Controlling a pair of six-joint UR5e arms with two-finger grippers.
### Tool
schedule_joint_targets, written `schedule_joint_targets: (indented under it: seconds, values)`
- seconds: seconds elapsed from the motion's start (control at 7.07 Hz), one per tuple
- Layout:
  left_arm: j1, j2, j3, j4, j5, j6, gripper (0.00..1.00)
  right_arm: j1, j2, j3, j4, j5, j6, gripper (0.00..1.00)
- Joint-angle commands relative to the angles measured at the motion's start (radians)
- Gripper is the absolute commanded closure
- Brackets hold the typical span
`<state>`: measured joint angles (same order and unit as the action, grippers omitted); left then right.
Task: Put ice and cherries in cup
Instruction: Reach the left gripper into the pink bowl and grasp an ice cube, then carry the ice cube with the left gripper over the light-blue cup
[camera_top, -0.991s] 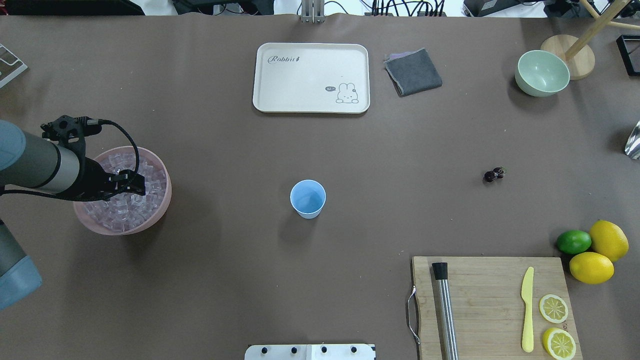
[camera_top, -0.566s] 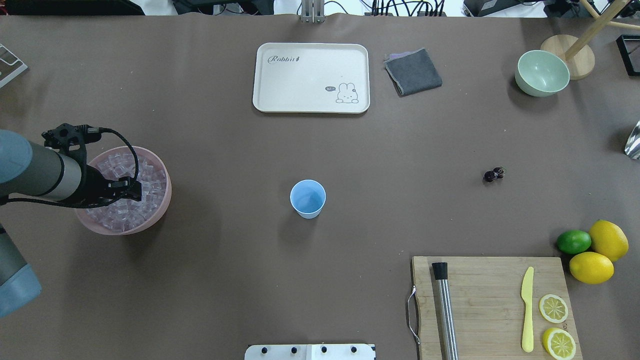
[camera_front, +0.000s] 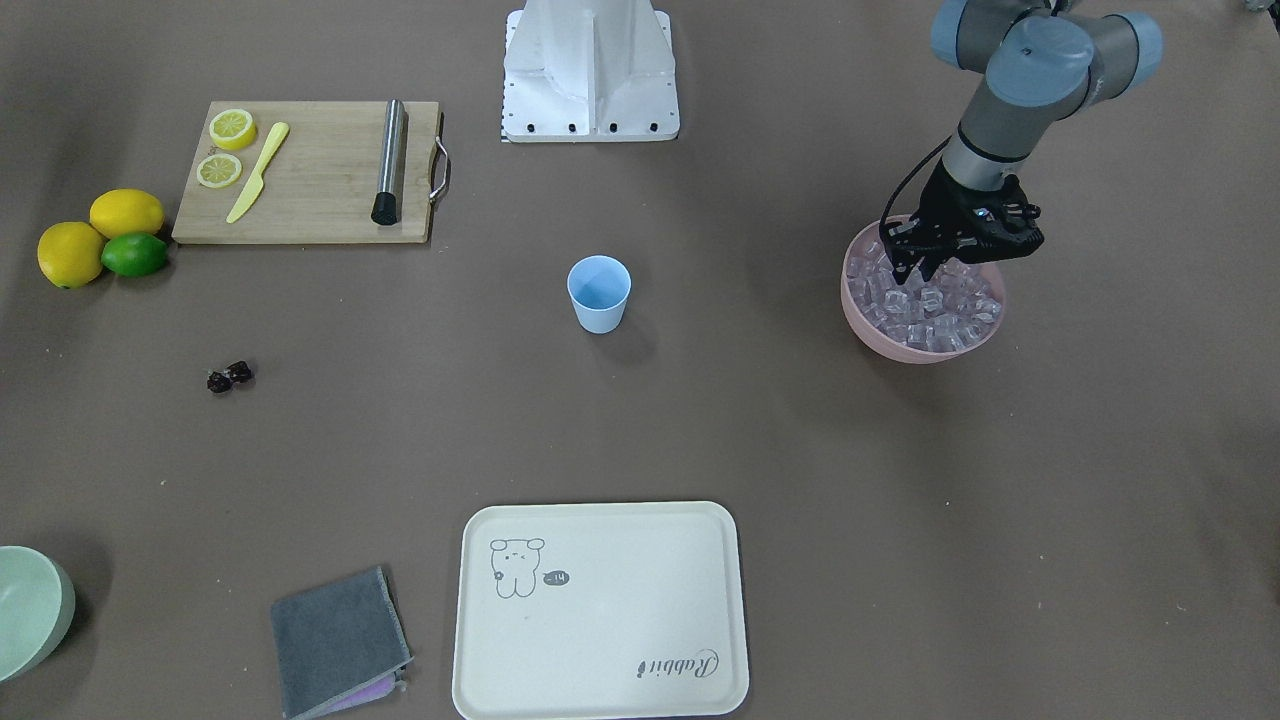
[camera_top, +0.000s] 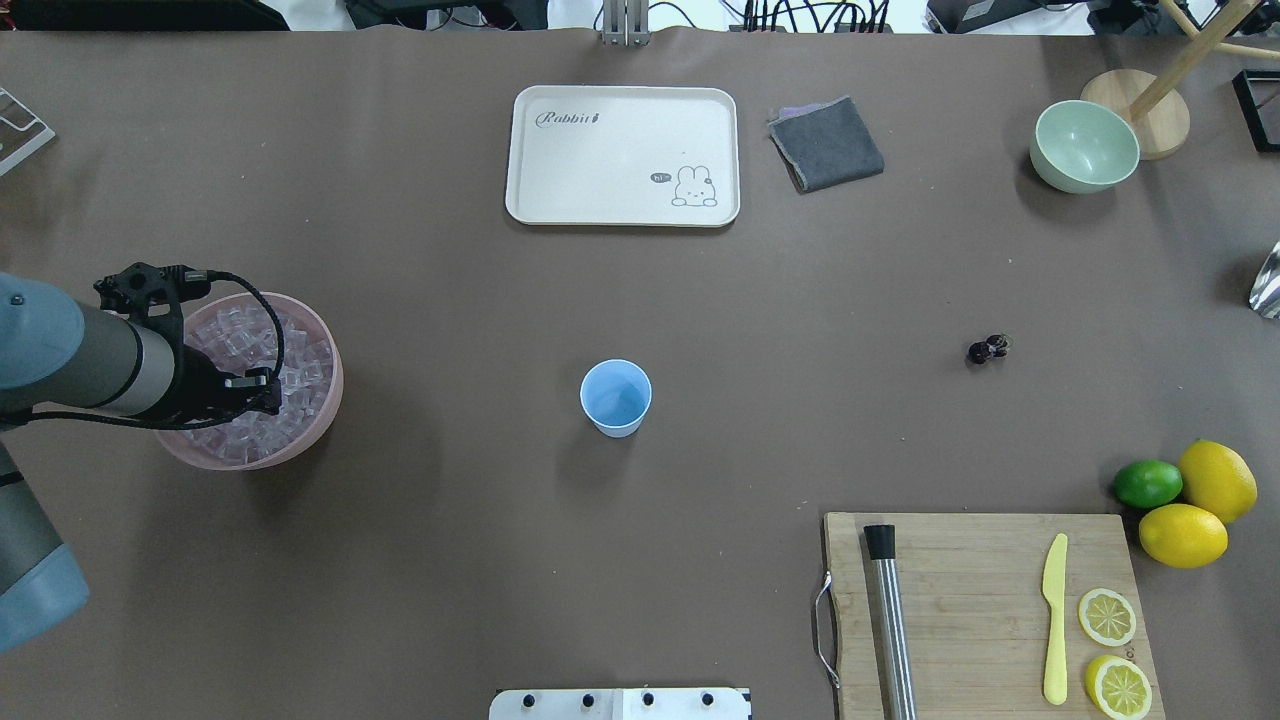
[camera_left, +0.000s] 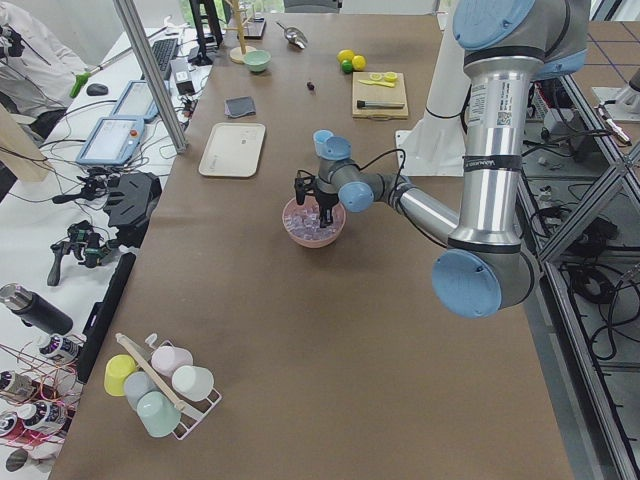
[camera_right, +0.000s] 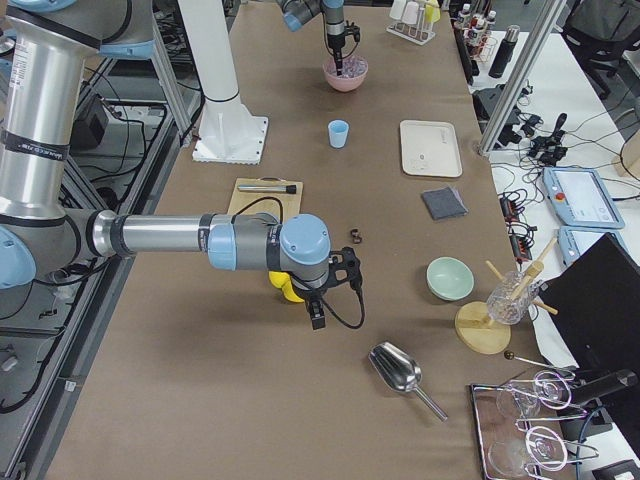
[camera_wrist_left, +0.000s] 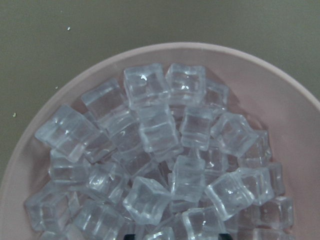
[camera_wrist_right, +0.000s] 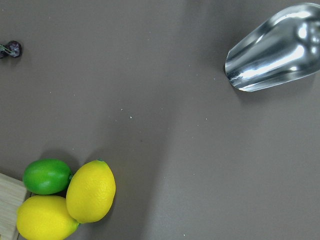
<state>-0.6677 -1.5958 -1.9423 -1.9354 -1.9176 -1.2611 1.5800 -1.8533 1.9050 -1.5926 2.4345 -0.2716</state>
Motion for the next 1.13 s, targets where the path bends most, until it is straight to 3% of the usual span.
schedule_joint_targets:
  seconds: [0.0,0.42,0.71,0.99]
  values:
    - [-0.015,0.002,-0.01,0.003,-0.006,-0.001,1.0,0.0,0.0,-0.001,-0.001,0.001,0.0,0.0]
    - [-0.099,-0.056,-0.16,0.224,-0.147,0.011,1.0,0.0,0.0,-0.001,-0.001,0.015,0.0,0.0]
    - [-0.081,-0.366,-0.124,0.409,-0.161,-0.029,1.0,0.0,0.009,0.002,0.0,0.015,0.012,0.0]
    - [0.028,-0.591,-0.016,0.447,-0.123,-0.217,1.0,-0.002,0.02,0.003,0.0,0.015,0.028,0.0]
